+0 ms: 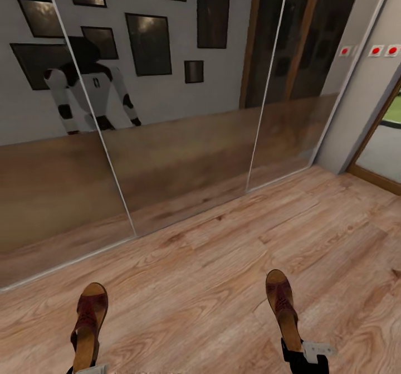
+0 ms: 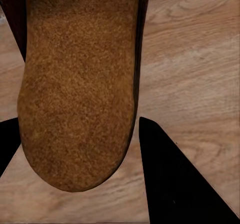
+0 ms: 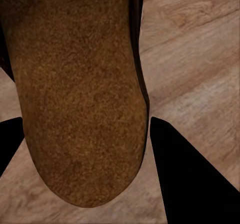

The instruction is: Pick up the two gym shoes and the two sandals from the corridor floor and place them onto the hallstand (shoe rack) in the corridor, making sure they are on the rack and not on the floor. Arrange them so the two gym shoes are next to each other and the two sandals are next to each other.

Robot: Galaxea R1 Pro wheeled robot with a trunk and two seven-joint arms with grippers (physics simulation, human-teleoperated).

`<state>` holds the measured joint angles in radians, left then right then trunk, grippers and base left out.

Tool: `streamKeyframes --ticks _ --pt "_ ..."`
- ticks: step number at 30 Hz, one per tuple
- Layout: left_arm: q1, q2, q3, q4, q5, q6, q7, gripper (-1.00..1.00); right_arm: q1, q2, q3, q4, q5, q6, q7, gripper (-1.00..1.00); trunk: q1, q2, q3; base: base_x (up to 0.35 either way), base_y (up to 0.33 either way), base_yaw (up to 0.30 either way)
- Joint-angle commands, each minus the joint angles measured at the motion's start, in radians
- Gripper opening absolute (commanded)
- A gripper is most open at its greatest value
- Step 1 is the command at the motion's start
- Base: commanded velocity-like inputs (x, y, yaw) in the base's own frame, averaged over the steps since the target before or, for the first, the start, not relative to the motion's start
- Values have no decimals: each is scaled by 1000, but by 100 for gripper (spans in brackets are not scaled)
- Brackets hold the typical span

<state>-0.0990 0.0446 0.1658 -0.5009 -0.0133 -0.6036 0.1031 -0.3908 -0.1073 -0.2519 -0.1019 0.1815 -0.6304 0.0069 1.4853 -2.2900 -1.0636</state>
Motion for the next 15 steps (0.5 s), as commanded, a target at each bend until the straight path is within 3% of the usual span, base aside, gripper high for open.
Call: streamKeyframes --ticks 1,8,15 --pt "-1 0 0 1 -5 -2 4 -100 0 0 -8 1 7 -3 2 -100 -4 7 3 0 0 278" --pt "-1 0 0 1 -3 -2 4 -100 0 0 -9 1 7 -4 1 -100 -16 28 13 0 0 273" --pt "-1 1 1 1 1 -2 4 -100 0 0 -8 1 7 -6 1 -100 -16 28 22 0 0 162"
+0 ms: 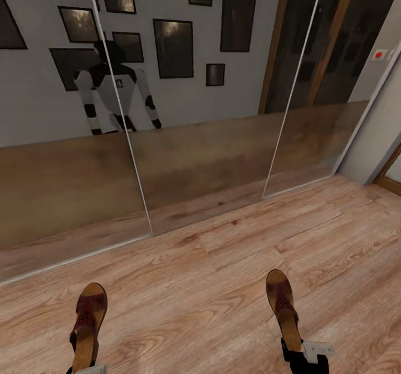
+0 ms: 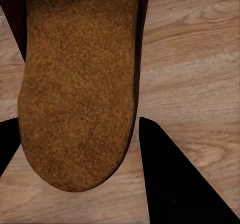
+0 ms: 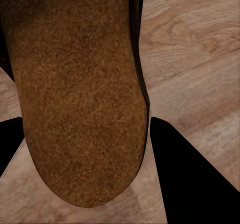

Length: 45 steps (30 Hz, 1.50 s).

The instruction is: Pick up the two gym shoes and the two sandals from the corridor floor and place them onto the hallstand (shoe rack) in the corridor, making sure they are on the rack and not on the floor. Arrange them so the two gym shoes are next to each other and the two sandals are next to each other.

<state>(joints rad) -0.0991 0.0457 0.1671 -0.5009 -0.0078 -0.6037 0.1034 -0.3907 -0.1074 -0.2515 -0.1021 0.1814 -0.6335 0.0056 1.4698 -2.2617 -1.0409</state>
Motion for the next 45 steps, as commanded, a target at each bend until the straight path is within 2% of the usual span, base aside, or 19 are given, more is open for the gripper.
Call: streamKeyframes --ticks 1,11,20,27,45 --pt "-1 0 0 1 -5 -2 4 -100 -1 0 -9 1 7 -3 2 -100 0 0 1 0 0 120" --pt "-1 0 0 1 -5 -2 4 -100 -1 0 -9 0 7 -3 2 -100 0 0 15 9 8 115" --pt "-1 0 2 0 -4 -2 4 -100 -1 0 -9 -1 7 -2 2 -100 0 0 17 101 243 75" --pt "-1 0 4 0 -4 -2 4 -100 -1 0 -9 -1 7 -2 2 -100 0 0 19 108 247 250" --pt "-1 0 5 0 -4 -2 4 -100 -1 1 -8 -1 7 -2 1 -100 0 0 22 7 13 275"
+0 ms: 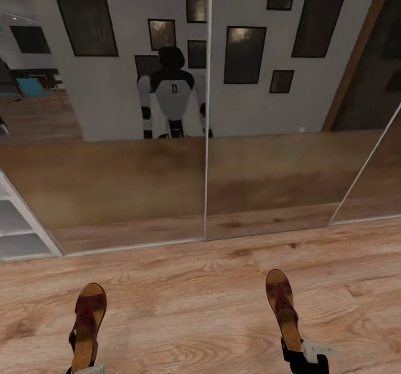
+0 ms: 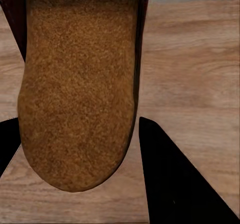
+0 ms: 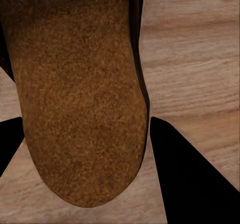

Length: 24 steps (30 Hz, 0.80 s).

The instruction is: Pick up the two gym shoes and the two sandals from the corridor floor and place them onto the hallstand (shoe rack) in the corridor, making sure they are on the rack and not on the floor. Arrange them so the two gym shoes are next to each other and the two sandals are next to each other.

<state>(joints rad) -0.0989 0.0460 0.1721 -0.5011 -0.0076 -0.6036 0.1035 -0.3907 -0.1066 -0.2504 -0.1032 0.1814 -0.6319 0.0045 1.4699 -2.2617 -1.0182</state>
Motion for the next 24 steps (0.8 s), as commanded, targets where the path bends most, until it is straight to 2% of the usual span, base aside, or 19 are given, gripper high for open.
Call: streamKeyframes --ticks 1,17,24 --pt "-1 0 0 1 -5 -2 4 -100 0 0 -9 0 7 -3 2 -100 0 0 -1 0 0 279" --pt "-1 0 0 0 -4 -2 4 -100 0 0 -9 0 7 -3 2 -100 0 0 -1 -4 1 279" --pt "-1 0 1 0 -4 -2 4 -100 0 -1 -9 0 7 -3 2 -100 0 0 -1 -208 126 279"
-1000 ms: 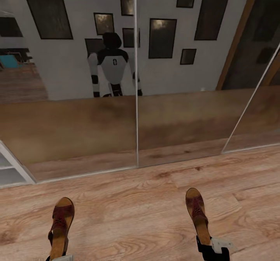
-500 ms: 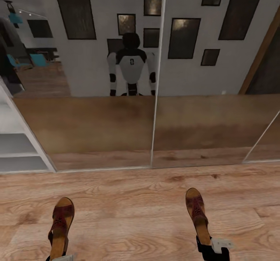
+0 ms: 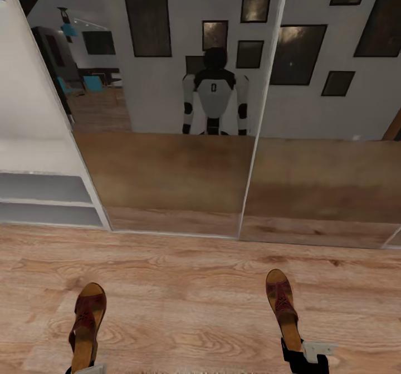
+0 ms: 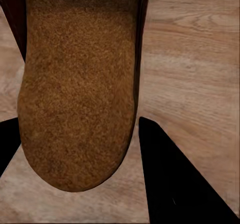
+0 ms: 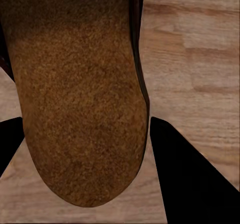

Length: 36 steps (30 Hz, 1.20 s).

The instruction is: Pick up the two gym shoes and the two sandals from the corridor floor and place them onto the hallstand (shoe rack) in the corridor, making sure they are on the rack and not on the floor. Arrange them so the two gym shoes are next to each other and the two sandals are next to each other.

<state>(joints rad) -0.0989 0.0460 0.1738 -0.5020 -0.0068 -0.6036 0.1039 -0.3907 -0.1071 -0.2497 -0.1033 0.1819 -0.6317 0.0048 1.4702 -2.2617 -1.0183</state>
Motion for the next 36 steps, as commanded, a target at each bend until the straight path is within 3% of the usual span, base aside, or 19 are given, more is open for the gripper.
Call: streamKeyframes --ticks 1,36 --pt "-1 0 -1 1 -5 -2 4 -100 0 0 -10 1 7 -3 2 -100 -1 0 -1 -123 94 279" --pt "-1 -2 -2 2 -5 -1 4 -100 0 0 -11 1 7 -5 1 -100 -1 0 23 -7 5 245"
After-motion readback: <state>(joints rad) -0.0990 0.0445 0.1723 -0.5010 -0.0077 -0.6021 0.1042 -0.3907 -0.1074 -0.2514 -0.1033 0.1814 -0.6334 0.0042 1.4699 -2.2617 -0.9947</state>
